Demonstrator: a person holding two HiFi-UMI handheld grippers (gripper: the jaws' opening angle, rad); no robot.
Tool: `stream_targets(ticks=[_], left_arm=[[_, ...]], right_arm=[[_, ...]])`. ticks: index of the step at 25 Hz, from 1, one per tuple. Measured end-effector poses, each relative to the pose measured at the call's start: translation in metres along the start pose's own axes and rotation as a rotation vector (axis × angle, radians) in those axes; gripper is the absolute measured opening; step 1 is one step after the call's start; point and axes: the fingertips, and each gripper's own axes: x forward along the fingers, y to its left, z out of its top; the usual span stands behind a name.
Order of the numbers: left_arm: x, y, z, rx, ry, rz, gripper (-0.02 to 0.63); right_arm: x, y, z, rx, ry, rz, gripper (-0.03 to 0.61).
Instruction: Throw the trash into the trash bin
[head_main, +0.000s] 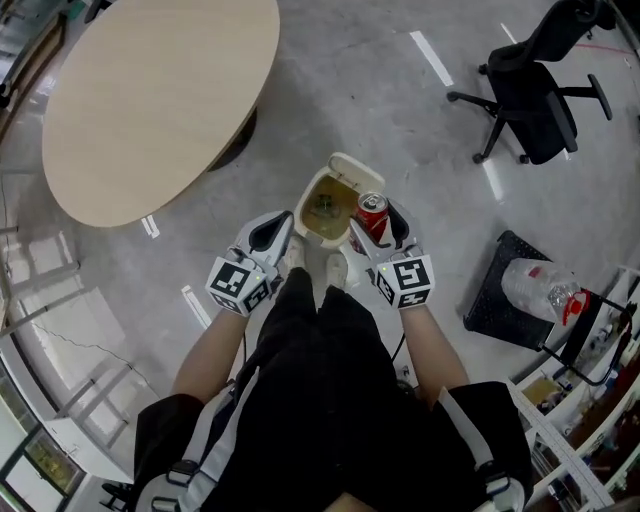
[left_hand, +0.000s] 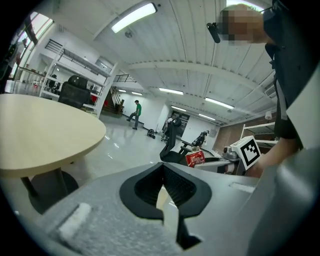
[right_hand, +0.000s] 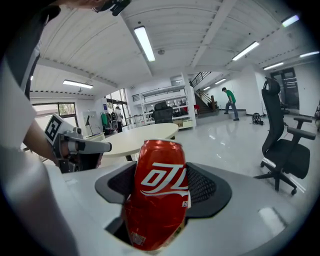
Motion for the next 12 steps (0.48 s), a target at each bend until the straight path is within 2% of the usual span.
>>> stream_targets(ticks=[6, 12], left_arm=[[0.010, 0.021, -0.047, -0.044, 0.089, -0.019, 0.002], [0.010, 0.034, -0.081, -0.073, 0.140, -0.040, 0.003]], right_arm=[[0.028, 0.011, -0.050, 0.044, 0.089, 0.001, 0.310], [0.053, 0.014, -0.100, 0.083, 0.160, -0.020, 0.310]])
